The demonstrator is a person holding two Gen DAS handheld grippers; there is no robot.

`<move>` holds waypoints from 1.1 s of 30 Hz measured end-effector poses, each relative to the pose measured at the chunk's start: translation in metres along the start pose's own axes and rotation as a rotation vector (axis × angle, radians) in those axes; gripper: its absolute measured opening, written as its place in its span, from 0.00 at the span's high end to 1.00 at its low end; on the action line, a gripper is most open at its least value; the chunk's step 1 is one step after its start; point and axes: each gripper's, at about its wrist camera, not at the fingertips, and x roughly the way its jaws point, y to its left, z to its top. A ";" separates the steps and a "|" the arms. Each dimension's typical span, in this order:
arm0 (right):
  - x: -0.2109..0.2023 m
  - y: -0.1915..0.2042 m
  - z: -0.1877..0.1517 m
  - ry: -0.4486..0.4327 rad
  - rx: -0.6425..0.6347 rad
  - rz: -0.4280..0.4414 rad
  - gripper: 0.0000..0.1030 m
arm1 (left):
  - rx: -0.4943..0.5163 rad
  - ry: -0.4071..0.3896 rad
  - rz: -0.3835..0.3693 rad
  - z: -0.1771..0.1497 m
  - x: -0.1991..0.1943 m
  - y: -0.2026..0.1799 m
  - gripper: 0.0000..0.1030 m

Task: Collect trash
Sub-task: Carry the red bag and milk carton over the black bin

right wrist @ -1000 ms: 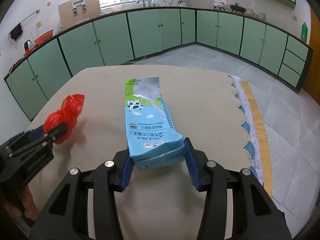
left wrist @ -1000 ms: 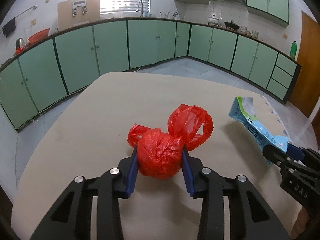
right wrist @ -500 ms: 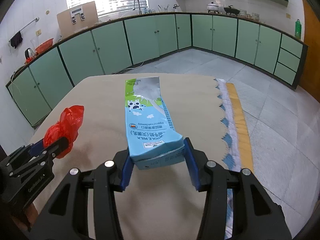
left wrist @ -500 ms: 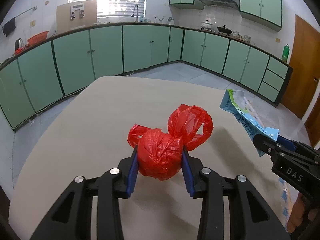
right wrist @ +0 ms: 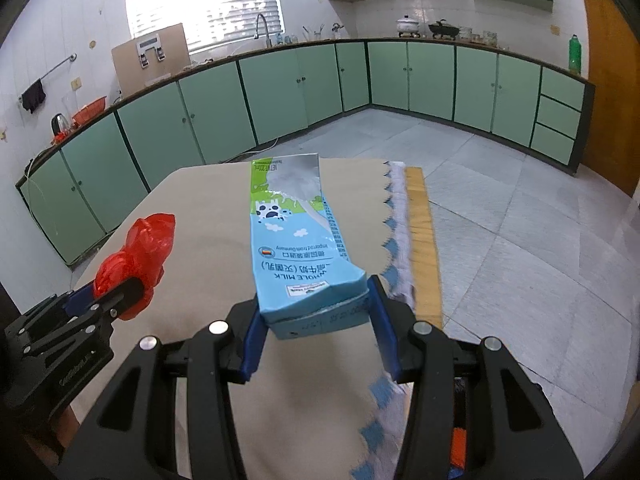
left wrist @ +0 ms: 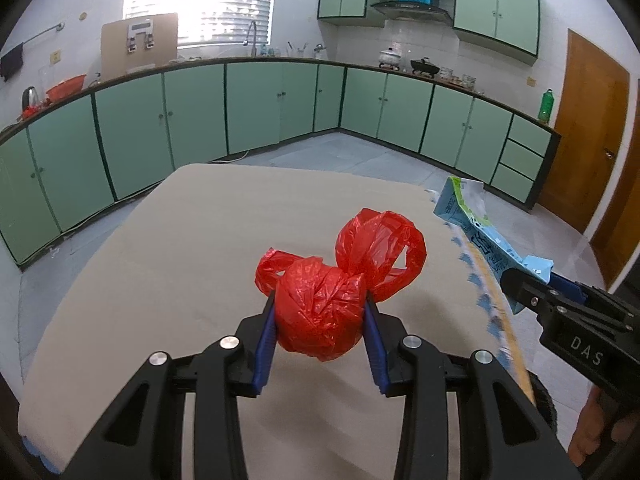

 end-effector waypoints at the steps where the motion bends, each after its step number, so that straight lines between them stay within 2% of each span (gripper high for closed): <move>1: -0.007 -0.002 -0.002 -0.004 0.001 0.000 0.56 | 0.003 -0.003 -0.005 -0.001 -0.004 -0.003 0.62; 16: -0.092 -0.043 -0.040 -0.039 0.034 -0.063 0.56 | 0.063 -0.019 -0.099 -0.024 -0.057 -0.060 0.62; 33: -0.157 -0.123 -0.104 -0.036 0.149 -0.220 0.56 | 0.186 -0.004 -0.249 -0.057 -0.076 -0.141 0.62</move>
